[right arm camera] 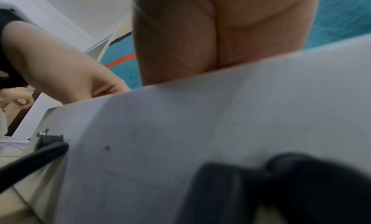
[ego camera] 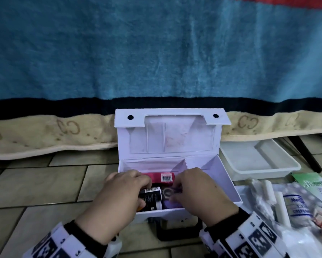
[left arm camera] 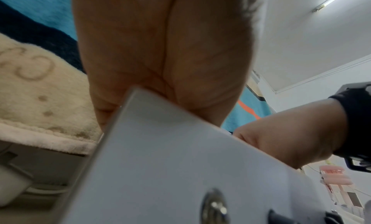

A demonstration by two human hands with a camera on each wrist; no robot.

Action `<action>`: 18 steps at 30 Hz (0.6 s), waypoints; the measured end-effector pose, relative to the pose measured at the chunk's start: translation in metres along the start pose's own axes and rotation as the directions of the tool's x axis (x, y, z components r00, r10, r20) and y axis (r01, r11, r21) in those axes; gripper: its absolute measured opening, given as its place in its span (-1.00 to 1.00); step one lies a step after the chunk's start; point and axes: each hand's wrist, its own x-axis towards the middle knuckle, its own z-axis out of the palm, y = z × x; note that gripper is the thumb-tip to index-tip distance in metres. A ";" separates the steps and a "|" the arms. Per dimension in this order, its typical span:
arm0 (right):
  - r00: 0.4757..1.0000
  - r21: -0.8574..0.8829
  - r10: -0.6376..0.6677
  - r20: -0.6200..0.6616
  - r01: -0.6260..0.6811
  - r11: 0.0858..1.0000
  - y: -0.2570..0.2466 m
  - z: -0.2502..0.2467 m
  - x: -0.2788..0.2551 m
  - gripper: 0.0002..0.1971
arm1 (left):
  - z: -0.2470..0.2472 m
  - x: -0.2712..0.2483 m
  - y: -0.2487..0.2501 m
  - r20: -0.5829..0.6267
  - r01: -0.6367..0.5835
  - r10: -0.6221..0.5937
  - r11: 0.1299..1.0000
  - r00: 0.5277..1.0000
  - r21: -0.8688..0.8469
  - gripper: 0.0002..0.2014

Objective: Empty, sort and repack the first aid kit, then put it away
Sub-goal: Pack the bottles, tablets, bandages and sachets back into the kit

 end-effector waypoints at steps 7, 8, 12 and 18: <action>0.997 0.022 -0.071 0.036 0.070 0.997 0.004 0.001 0.000 -0.83 | 0.000 0.001 0.000 -0.004 -0.003 0.003 1.000 1.000 -0.002 -0.63; 0.996 0.048 -0.081 0.037 0.080 0.996 0.005 0.001 0.000 -0.83 | 0.000 0.000 0.000 -0.003 -0.003 0.003 1.000 1.000 -0.001 -0.63; 0.991 0.129 -0.127 0.046 0.120 0.984 0.008 0.001 -0.002 -0.89 | 0.000 0.000 0.000 0.001 -0.005 0.005 1.000 1.000 0.001 -0.62; 0.983 0.174 -0.163 0.081 0.147 0.974 0.012 0.003 0.009 -0.86 | -0.003 0.005 -0.002 0.024 0.004 -0.003 1.000 1.000 -0.020 -0.61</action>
